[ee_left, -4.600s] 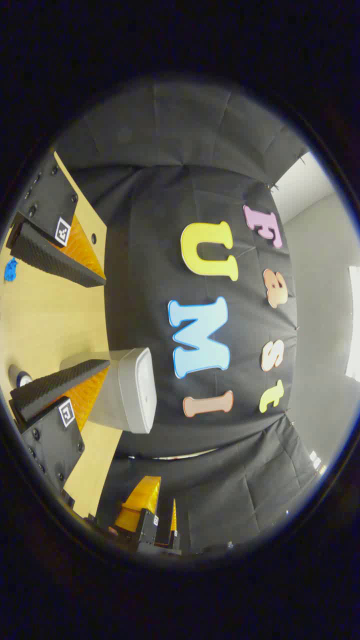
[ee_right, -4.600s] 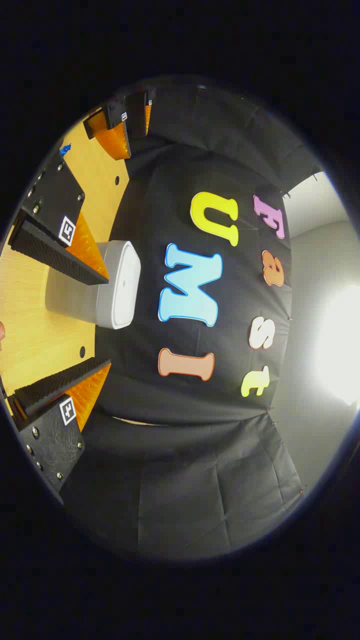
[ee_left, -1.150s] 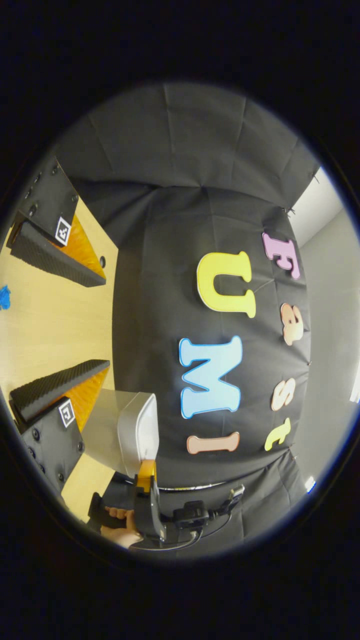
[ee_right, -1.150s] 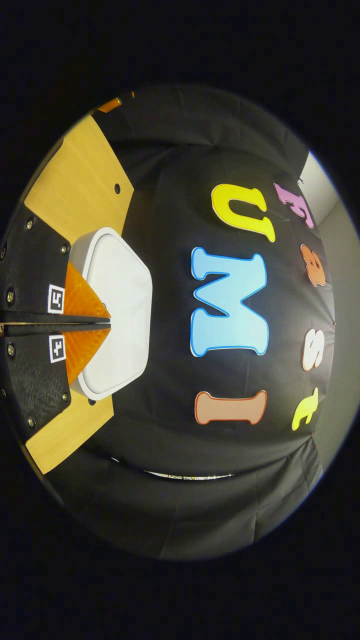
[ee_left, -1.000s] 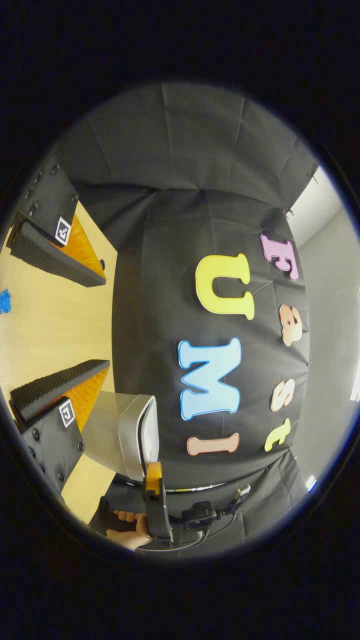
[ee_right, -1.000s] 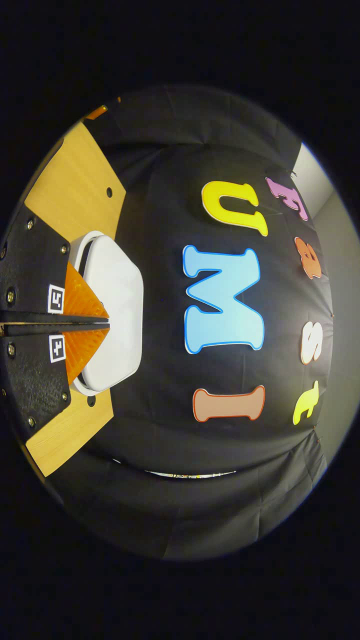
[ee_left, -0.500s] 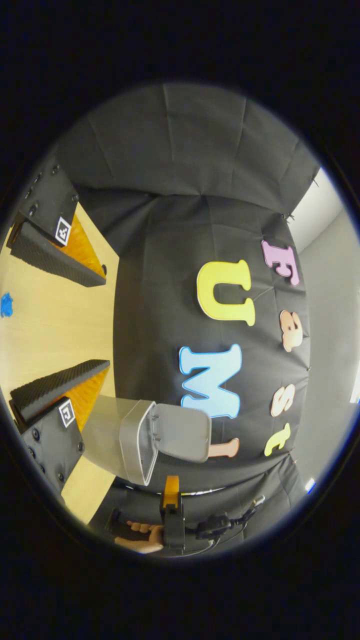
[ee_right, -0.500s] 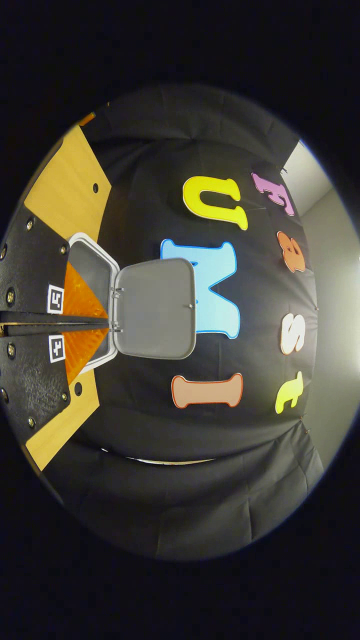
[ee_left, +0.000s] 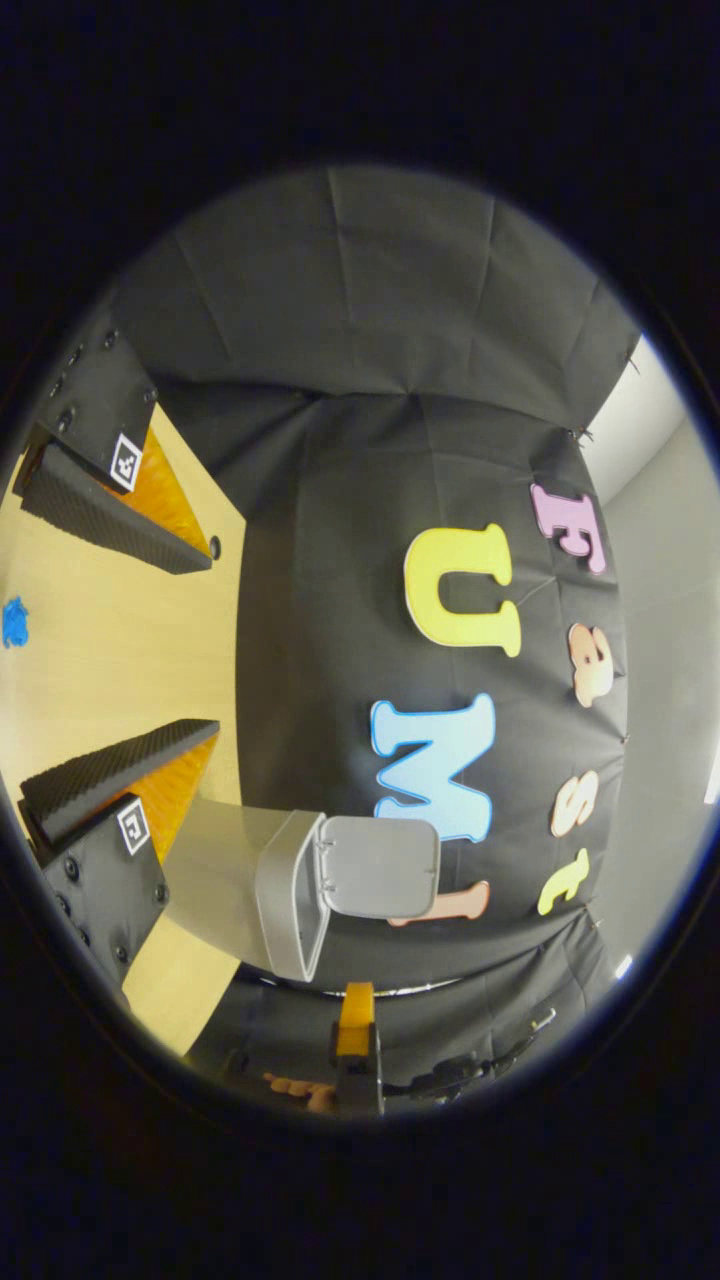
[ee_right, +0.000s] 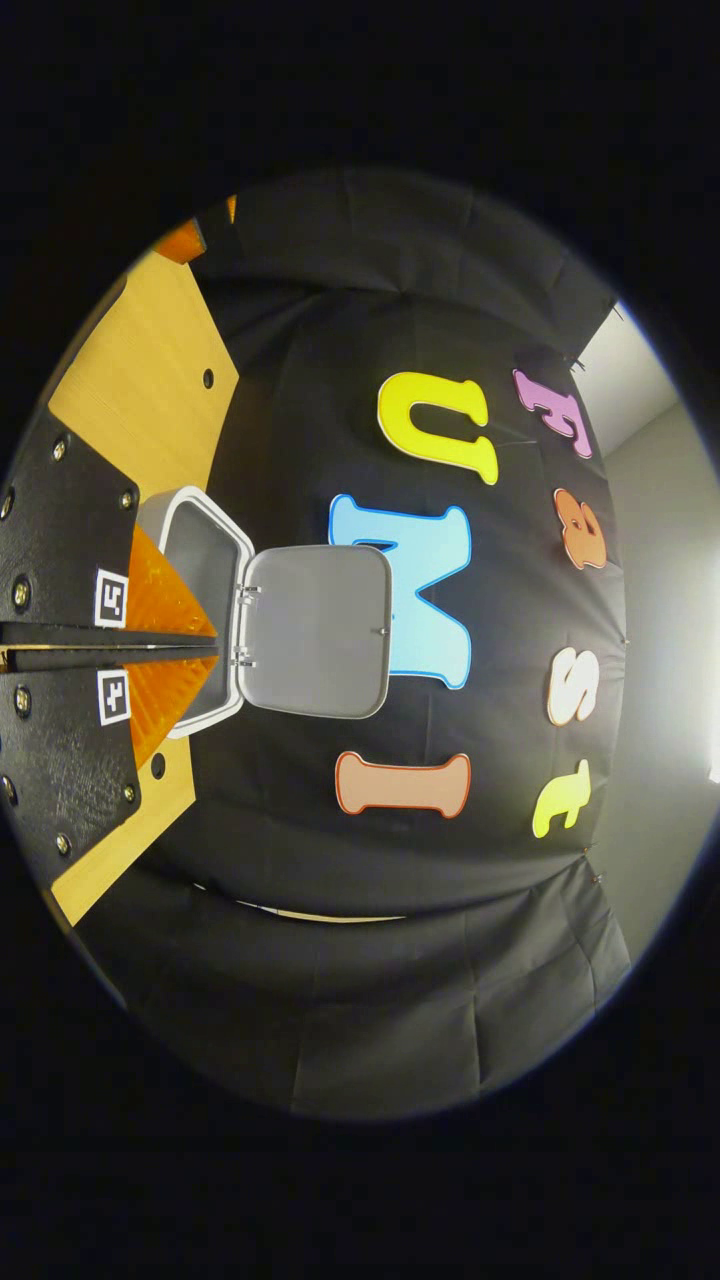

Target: Press the lid of the desktop garbage bin to open it, pick up the crumpled paper on the desktop and throw it into the bin, then pick up the pop can on the desktop and drop it into the bin, and finally close the garbage bin lid.

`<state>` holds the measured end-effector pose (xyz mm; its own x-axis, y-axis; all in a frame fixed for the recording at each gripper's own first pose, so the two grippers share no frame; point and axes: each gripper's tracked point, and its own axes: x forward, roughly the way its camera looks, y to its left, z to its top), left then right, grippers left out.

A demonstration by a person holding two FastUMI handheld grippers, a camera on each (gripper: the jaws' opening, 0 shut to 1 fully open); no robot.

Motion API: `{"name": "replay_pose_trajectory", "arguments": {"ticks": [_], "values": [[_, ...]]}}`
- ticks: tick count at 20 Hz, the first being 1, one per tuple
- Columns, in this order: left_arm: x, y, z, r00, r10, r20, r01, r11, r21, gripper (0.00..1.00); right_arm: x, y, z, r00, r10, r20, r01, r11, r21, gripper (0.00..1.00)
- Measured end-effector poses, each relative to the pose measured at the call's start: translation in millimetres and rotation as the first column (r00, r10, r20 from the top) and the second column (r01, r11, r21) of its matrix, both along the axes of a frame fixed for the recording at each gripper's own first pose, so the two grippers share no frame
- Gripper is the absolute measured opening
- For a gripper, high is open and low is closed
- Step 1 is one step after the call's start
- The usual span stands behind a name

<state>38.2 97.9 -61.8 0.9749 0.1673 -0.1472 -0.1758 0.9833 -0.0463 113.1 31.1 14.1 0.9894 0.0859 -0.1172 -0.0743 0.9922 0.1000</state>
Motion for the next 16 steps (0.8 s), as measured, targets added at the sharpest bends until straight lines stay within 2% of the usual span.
{"name": "replay_pose_trajectory", "arguments": {"ticks": [3,4,8,9,11,16], "values": [[-5,13,-28,0.998,0.016,-0.06,-0.016,1.0,-0.01,0.99,-7,3,-4,1.0,0.012,-0.009,-0.012,1.0,0.0,0.01],[-7,15,-36,0.997,0.018,-0.081,-0.019,1.0,-0.011,0.95,-9,3,-4,1.0,0.014,-0.012,-0.014,1.0,0.003,0.01],[-21,20,-64,0.99,0.017,-0.141,-0.018,1.0,-0.009,0.96,-17,7,-8,0.999,0.025,-0.025,-0.025,1.0,-0.004,0.01],[-22,19,-69,0.988,0.011,-0.153,-0.012,1.0,-0.009,0.99,-20,9,-10,0.999,0.034,-0.027,-0.034,0.999,-0.004,0.01],[-24,17,-79,0.984,-0.006,-0.179,0.002,1.0,-0.02,0.96,-25,13,-12,0.998,0.048,-0.03,-0.048,0.999,-0.004,0.01],[-37,20,-126,0.956,-0.012,-0.293,0.003,1.0,-0.03,0.95,-42,26,-15,0.997,0.076,-0.018,-0.077,0.997,-0.018,0.01]]}}
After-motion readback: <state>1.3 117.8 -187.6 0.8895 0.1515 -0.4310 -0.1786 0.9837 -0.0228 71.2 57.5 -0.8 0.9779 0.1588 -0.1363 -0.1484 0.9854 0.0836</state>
